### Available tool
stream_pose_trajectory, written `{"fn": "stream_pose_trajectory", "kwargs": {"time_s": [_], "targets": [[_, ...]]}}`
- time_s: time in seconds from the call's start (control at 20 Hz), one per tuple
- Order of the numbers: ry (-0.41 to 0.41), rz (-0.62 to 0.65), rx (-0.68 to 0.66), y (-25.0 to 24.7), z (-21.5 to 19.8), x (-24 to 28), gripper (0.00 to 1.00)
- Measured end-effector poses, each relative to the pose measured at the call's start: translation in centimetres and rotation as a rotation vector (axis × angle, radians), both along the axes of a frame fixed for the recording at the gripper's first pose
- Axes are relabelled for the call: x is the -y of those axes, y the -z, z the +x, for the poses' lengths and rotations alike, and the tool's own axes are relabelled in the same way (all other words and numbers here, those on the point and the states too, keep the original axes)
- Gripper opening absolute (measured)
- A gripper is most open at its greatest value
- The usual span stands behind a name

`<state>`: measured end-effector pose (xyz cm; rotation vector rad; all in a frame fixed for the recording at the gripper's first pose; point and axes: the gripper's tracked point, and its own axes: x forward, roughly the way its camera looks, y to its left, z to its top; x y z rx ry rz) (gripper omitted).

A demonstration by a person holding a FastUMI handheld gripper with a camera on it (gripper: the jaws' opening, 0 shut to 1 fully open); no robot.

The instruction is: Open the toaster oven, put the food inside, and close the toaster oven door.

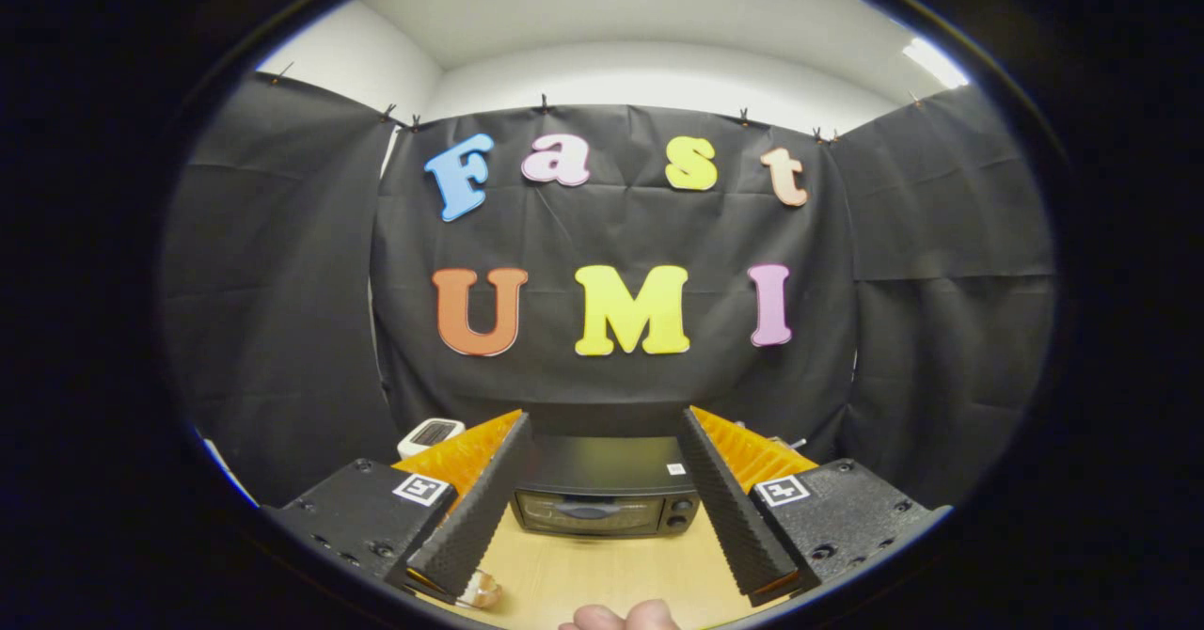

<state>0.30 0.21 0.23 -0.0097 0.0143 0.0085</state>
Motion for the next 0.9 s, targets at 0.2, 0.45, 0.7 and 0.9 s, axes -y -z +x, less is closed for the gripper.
{"fn": "stream_pose_trajectory", "kwargs": {"time_s": [0.2, 0.45, 0.7, 0.9], "targets": [[-0.002, 0.001, -0.001, 0.1, 0.1, 0.1, 1.00], [-0.004, 0.002, -0.012, 0.4, 0.3, 0.2, 1.00], [-0.006, 0.007, -0.018, 0.8, 0.6, 0.3, 1.00], [-0.015, 0.017, -0.049, 2.1, 2.1, -0.4, 1.00]]}}
